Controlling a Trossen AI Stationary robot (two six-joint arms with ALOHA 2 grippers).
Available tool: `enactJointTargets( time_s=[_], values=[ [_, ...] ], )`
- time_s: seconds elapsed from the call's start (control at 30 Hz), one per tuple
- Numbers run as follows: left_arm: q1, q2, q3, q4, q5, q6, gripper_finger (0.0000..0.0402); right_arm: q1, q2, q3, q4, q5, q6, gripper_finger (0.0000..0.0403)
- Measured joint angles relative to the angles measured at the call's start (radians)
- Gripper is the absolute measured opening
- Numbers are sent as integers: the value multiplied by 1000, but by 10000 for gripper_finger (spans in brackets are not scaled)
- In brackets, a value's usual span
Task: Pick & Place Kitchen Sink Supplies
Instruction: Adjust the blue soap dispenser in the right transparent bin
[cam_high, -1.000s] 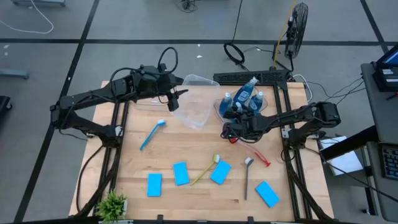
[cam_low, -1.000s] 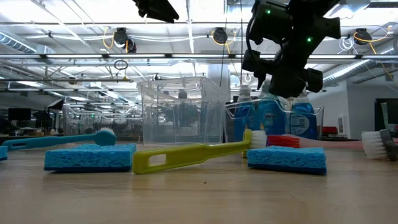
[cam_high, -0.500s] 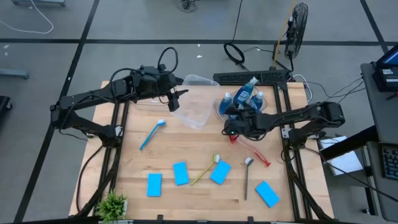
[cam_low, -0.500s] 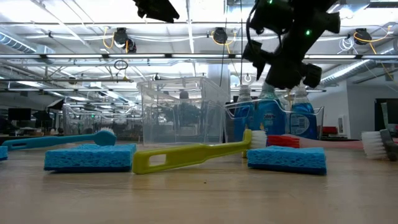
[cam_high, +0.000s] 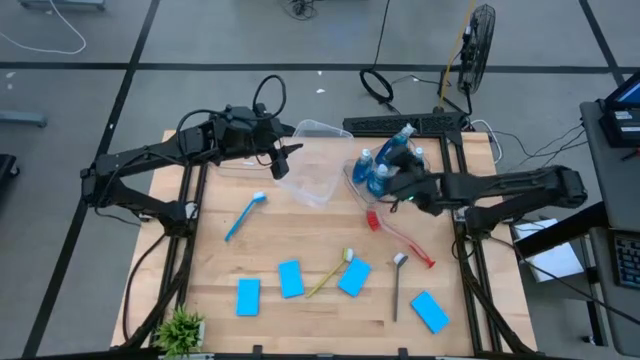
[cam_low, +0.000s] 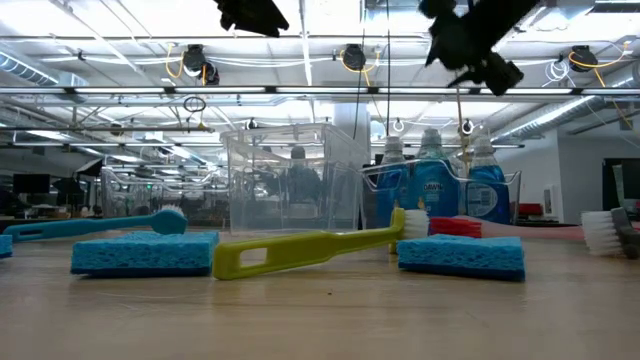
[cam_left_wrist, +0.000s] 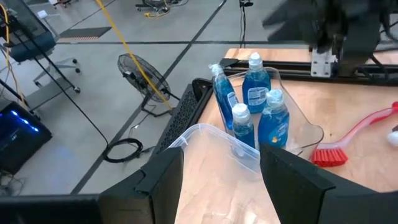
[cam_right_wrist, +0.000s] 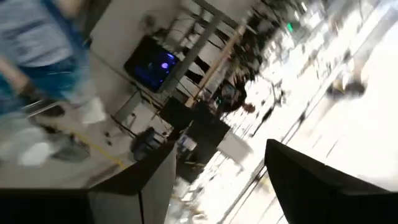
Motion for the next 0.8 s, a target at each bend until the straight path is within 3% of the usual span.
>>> enactJointTargets(
  time_s=[0.3,0.8],
  values=[
    [0,0,0,0,0,-54,214,-161,-87,0,326,-36,7,233],
    [0,0,0,3,1,-100,214,-653,-6,0,351,-184,104,233]
  ],
)
